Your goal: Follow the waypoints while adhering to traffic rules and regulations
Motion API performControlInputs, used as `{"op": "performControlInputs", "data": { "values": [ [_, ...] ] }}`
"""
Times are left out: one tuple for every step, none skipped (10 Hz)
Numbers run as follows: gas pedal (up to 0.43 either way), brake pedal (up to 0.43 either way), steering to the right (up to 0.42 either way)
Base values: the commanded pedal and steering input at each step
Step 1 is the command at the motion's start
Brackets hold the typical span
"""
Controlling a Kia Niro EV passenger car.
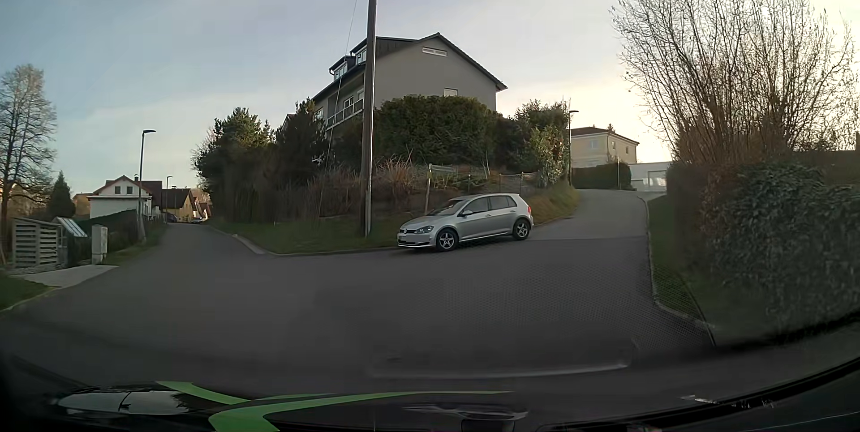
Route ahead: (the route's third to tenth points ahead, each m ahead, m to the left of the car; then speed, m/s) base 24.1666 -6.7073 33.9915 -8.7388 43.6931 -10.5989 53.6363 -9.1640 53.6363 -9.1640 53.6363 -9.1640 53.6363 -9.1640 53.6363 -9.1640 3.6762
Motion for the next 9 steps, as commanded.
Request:
{"op": "performControlInputs", "data": {
  "values": [
    [0.059, 0.0, 0.027],
    [0.059, 0.0, 0.039],
    [0.059, 0.0, 0.054],
    [0.059, 0.0, 0.07],
    [0.059, 0.0, 0.087],
    [0.059, 0.0, 0.101],
    [0.059, 0.0, 0.119],
    [0.059, 0.0, 0.139],
    [0.067, 0.0, 0.155]
  ]
}}
